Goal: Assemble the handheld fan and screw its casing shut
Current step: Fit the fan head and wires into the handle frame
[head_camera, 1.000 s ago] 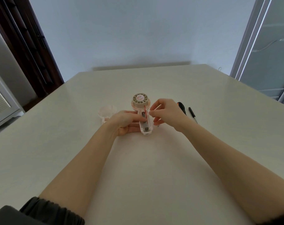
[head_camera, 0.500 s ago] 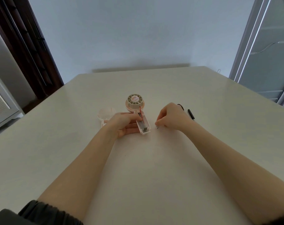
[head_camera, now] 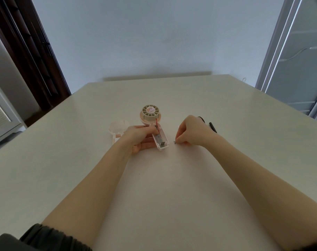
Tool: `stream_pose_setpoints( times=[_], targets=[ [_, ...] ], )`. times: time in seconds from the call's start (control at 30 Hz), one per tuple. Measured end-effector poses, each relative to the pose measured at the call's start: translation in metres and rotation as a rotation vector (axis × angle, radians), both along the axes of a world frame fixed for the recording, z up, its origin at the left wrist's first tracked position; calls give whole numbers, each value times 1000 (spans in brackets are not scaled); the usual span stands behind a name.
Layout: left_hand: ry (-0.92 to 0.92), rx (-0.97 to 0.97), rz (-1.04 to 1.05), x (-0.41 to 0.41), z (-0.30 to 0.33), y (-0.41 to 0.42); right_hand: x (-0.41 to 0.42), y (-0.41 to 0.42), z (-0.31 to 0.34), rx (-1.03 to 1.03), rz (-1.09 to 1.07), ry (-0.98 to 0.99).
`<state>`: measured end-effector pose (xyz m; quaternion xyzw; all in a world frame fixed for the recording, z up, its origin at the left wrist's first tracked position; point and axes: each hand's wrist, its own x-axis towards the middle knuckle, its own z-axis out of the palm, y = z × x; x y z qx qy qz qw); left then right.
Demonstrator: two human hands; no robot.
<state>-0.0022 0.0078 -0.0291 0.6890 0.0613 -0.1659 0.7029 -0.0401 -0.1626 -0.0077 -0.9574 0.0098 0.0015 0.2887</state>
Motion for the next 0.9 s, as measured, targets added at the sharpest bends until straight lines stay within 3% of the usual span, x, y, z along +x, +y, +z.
stream_pose_setpoints(
  times=[0.27, 0.63, 0.9],
  targets=[
    [-19, -13, -14, -4, 2, -2, 1, 3, -1, -62, 32, 16],
    [-36, -29, 11, -7, 3, -3, -4, 12, 9, 249, 118, -213],
    [-97, -26, 85, -10, 6, -8, -4, 15, 1, 136, 248, -393]
  ],
)
